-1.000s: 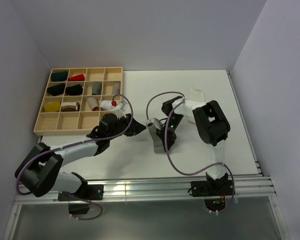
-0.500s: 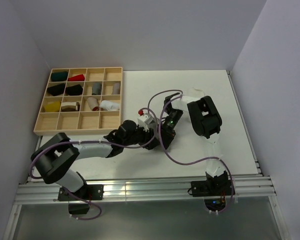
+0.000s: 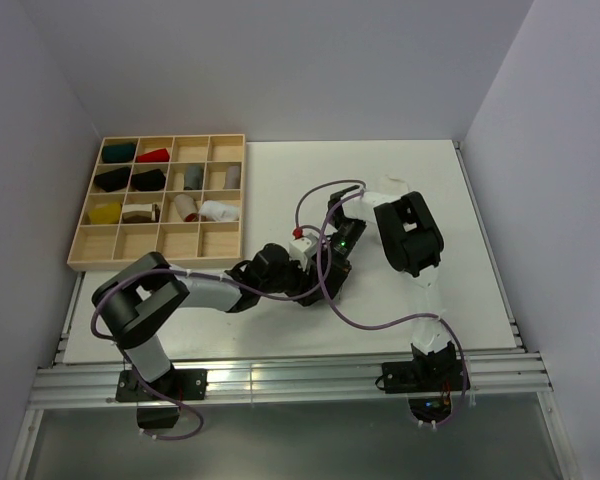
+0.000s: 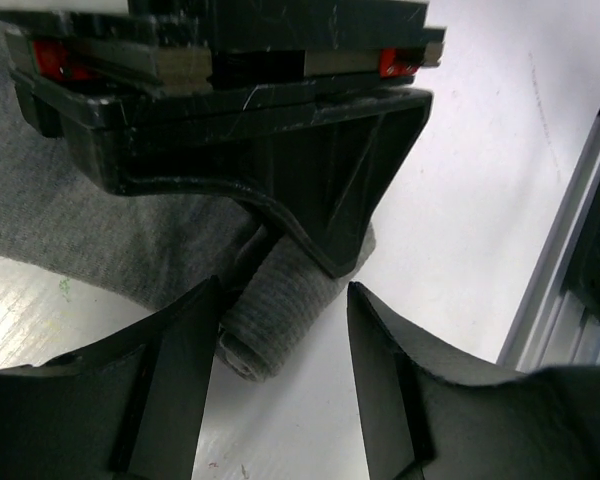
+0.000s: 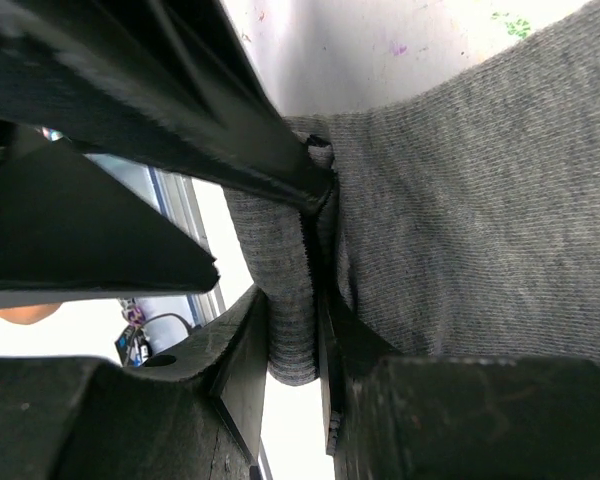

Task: Roll the socks
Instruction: Roll the sock at the center of the board.

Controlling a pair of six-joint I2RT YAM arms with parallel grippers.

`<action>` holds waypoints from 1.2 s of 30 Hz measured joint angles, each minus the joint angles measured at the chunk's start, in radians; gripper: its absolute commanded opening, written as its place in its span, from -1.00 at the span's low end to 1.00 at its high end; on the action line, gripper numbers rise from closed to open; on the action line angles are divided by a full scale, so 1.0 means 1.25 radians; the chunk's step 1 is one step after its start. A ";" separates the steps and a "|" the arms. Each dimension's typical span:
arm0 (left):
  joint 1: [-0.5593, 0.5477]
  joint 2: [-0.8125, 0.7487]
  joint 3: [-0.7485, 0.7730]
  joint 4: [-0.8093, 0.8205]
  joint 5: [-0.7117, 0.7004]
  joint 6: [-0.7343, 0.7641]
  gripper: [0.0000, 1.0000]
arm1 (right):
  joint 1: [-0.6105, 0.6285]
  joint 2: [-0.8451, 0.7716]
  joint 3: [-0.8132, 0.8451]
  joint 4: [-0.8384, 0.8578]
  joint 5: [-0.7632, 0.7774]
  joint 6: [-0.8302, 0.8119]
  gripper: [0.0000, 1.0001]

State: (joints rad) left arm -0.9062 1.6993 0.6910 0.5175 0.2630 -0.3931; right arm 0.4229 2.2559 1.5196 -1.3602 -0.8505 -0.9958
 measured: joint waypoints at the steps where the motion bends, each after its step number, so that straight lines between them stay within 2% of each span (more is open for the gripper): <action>1: 0.000 0.005 0.001 0.001 0.000 0.004 0.14 | 0.000 0.000 0.000 0.000 0.000 0.002 -0.52; 7: 0.000 0.031 0.001 0.009 -0.001 0.009 -0.09 | 0.000 0.000 0.000 0.001 0.004 0.014 -0.52; 11: -0.001 0.044 0.000 0.030 0.003 -0.002 -0.50 | 0.000 0.000 -0.003 0.009 0.013 0.034 -0.50; 12: -0.001 0.047 -0.002 0.038 0.004 -0.012 -0.79 | 0.000 -0.001 -0.006 0.014 0.016 0.044 -0.48; 15: -0.001 0.054 -0.011 0.067 0.012 -0.042 -0.99 | -0.003 -0.011 -0.023 0.032 0.019 0.071 -0.34; 18: -0.001 0.061 -0.034 0.117 0.016 -0.075 -0.99 | -0.004 -0.036 -0.048 0.056 0.020 0.096 -0.13; 22: 0.001 0.074 -0.062 0.189 0.020 -0.123 -0.99 | -0.006 -0.083 -0.082 0.098 0.025 0.124 0.00; 29: 0.034 0.107 -0.110 0.309 0.087 -0.225 -0.99 | -0.037 -0.165 -0.114 0.160 0.016 0.148 0.03; 36: 0.097 0.148 -0.152 0.407 0.200 -0.349 -0.99 | -0.109 -0.322 -0.199 0.263 0.019 0.179 0.03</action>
State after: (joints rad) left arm -0.7853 1.8839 0.5014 1.0267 0.5125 -0.8288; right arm 0.2867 1.8538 1.2709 -1.0317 -0.8268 -0.7719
